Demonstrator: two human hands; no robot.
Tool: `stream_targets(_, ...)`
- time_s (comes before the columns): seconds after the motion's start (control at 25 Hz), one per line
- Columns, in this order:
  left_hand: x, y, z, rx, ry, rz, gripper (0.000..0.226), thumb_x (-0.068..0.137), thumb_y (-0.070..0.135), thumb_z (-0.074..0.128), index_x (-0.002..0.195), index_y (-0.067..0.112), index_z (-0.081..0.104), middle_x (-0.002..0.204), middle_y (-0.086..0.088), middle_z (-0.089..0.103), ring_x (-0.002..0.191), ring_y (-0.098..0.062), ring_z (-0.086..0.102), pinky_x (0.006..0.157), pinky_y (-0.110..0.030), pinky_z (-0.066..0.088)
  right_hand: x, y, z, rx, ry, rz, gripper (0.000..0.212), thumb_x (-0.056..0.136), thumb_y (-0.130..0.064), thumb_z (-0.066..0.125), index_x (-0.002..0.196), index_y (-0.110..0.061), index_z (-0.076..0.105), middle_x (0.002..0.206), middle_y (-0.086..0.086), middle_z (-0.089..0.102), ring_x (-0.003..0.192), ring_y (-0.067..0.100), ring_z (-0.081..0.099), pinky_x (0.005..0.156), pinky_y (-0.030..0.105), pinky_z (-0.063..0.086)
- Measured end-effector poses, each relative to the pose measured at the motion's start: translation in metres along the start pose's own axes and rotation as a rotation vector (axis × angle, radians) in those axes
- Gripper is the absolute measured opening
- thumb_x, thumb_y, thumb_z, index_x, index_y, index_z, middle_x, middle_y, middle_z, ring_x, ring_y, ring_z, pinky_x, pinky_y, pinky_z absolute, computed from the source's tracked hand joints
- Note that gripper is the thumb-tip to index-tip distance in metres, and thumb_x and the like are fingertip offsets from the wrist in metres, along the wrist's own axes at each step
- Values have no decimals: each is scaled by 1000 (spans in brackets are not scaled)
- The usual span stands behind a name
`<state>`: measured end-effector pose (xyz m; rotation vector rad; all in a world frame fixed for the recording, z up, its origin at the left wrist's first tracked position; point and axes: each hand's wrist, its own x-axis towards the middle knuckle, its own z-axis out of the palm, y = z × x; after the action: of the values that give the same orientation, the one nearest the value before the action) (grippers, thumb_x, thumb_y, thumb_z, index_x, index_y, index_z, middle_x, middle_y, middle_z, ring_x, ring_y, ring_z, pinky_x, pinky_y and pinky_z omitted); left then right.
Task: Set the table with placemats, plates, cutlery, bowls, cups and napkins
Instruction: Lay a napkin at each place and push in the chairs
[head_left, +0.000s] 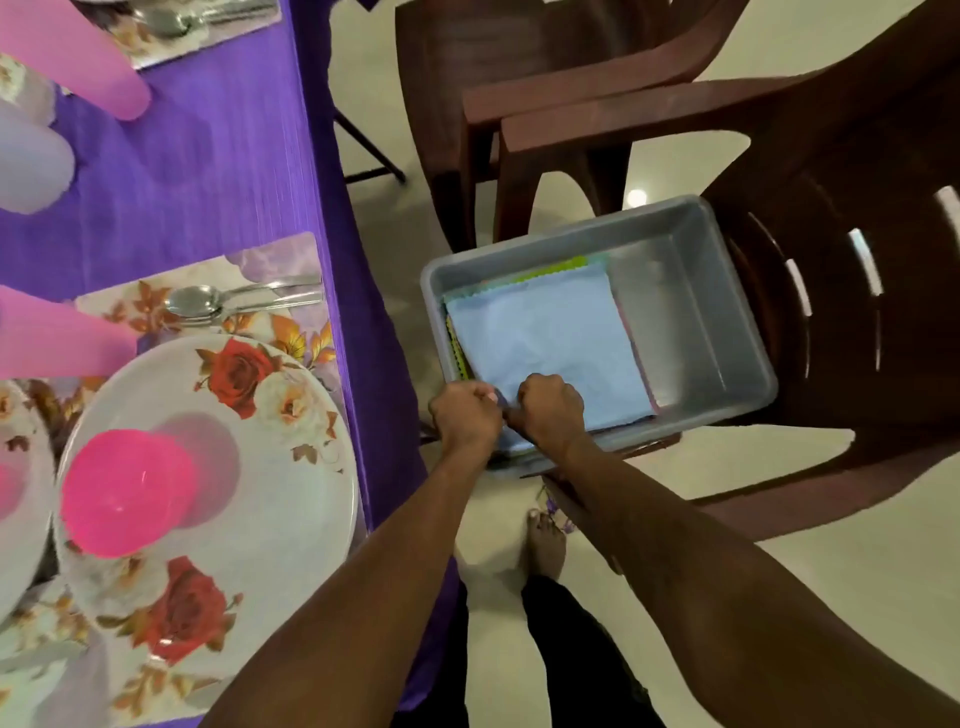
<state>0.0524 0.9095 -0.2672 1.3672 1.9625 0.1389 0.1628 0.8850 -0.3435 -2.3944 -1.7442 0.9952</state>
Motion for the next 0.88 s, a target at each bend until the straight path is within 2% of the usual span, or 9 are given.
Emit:
stream_targets(0.08,1,-2,3,13,8,-8,18,93,5,66,92,8,83,93,-4,79,79,-8,62,68,-5,37,4,5,3,-7,-21,25,38,89,-45,69,97,-7,68,99,15,71,95,37,69,70,33,44)
stream_targets(0.16,5,-3,6,5,26,-14,16,93,9,67,97,9,83,98,-5,79,85,-10,66,72,-7,40,8,9,0,29,-16,63,30,88,-34,69,98,-6,68,100,16,71,97,37,68,70,31,43)
stream_targets(0.4,-7,0,-6,39,-14,-66,16,93,19,70,102,18,83,104,0,80,101,-19,73,85,-16,48,-4,21,-38,132,-11,22,35,99,-36,54,96,-8,75,99,12,73,93,35,67,73,32,46)
stream_targets(0.48,-15,1,-11,57,-19,-80,16,93,21,69,101,16,83,103,-2,79,102,-22,72,90,-23,52,-9,26,-53,150,-32,-36,37,101,-34,51,91,-7,74,95,12,71,90,35,65,72,32,43)
stream_targets(0.56,-21,5,-9,20,-82,-157,23,94,29,68,102,11,80,97,-1,76,96,-22,68,80,-24,47,-9,31,-61,201,-64,-53,36,100,-31,54,74,-10,66,81,10,66,82,33,63,69,30,39)
stream_targets(0.64,-27,14,3,-25,-242,-206,28,97,36,64,111,14,73,96,0,65,91,-20,61,75,-25,42,-8,35,-64,282,-68,-71,42,96,-30,61,57,-17,51,63,4,57,69,27,60,64,31,39)
stream_targets(0.76,-27,26,19,-377,-306,-330,18,105,22,53,120,24,62,96,-5,66,83,-29,69,63,-25,49,-14,34,-82,671,-122,27,36,83,-34,65,58,-9,57,59,7,61,63,25,62,65,36,51)
stream_targets(0.84,-17,16,17,-585,-263,-383,42,96,9,57,129,36,57,96,-4,73,73,-23,68,65,-34,59,-25,27,-109,1039,-229,173,24,81,-31,63,70,-9,64,65,3,66,63,19,62,64,30,50)
stream_targets(0.88,-11,11,12,-611,-243,-381,62,84,7,65,134,41,53,104,-6,76,79,-23,71,74,-46,64,-32,23,-128,1168,-290,223,19,80,-28,62,76,-9,67,67,1,69,62,17,63,63,28,50)
